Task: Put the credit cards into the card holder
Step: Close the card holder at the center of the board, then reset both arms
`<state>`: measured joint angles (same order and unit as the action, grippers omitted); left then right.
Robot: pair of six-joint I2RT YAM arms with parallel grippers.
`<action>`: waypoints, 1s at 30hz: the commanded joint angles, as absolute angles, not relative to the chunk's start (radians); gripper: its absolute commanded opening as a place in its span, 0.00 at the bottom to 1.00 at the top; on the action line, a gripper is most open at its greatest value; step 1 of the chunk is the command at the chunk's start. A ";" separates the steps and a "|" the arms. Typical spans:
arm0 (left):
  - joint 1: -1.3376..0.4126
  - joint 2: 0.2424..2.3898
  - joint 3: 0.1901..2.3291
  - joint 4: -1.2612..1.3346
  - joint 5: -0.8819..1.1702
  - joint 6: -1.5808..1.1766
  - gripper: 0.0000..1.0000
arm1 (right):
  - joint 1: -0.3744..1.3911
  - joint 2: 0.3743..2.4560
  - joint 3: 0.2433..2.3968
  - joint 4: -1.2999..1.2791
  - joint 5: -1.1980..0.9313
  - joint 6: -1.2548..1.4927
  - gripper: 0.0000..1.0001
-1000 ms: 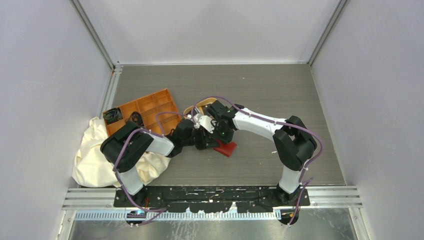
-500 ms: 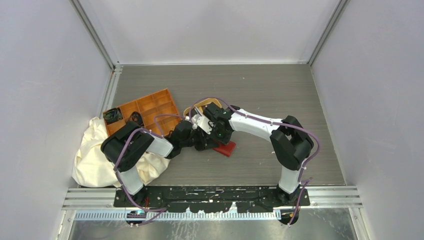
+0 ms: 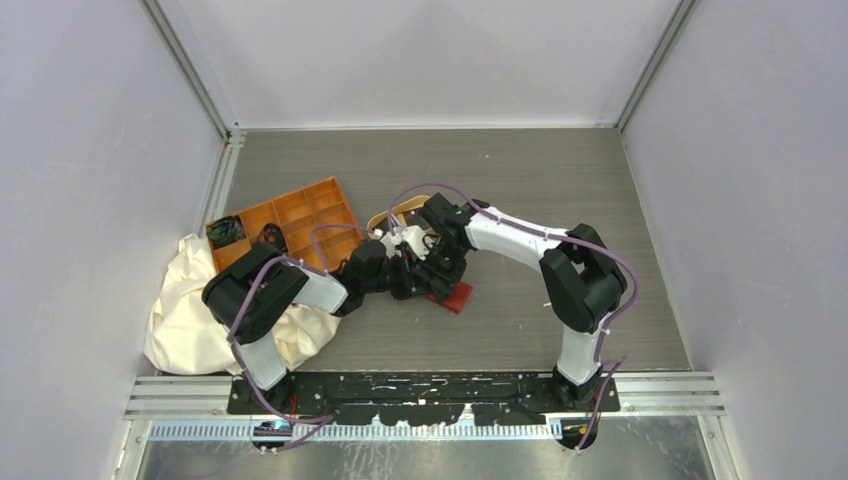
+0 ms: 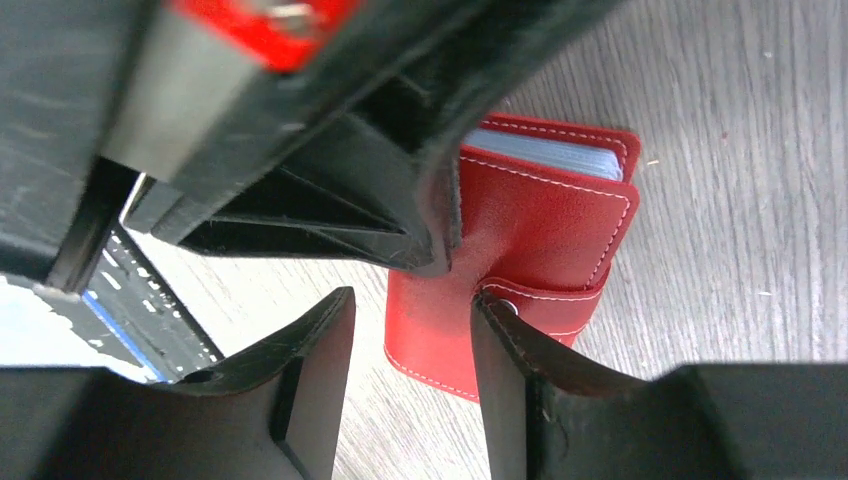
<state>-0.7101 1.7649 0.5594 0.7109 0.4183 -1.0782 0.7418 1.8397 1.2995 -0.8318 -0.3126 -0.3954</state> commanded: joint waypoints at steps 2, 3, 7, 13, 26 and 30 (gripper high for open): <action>-0.739 1.763 0.584 0.611 0.369 -0.911 0.00 | 0.659 1.746 1.284 -0.839 -0.509 -0.432 0.54; -0.739 1.758 0.587 0.600 0.367 -0.909 0.01 | 0.646 1.726 1.285 -0.844 -0.541 -0.438 0.55; -0.739 1.727 0.605 0.547 0.361 -0.891 0.02 | 0.579 1.666 1.296 -0.865 -0.638 -0.450 0.58; -0.739 1.670 0.640 0.465 0.351 -0.858 0.07 | 0.510 1.616 1.293 -0.894 -0.680 -0.473 0.60; -0.711 1.231 0.764 0.131 0.267 -0.572 0.57 | 0.276 1.245 1.204 -0.663 -0.327 -0.422 0.98; -0.667 1.063 0.759 0.085 0.274 -0.566 0.88 | 0.210 1.223 1.306 -0.608 -0.008 -0.163 1.00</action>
<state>-0.7071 1.2022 0.7395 0.1726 0.2947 -0.6384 0.2527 1.2465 1.2072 -0.7307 -0.3397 -0.3851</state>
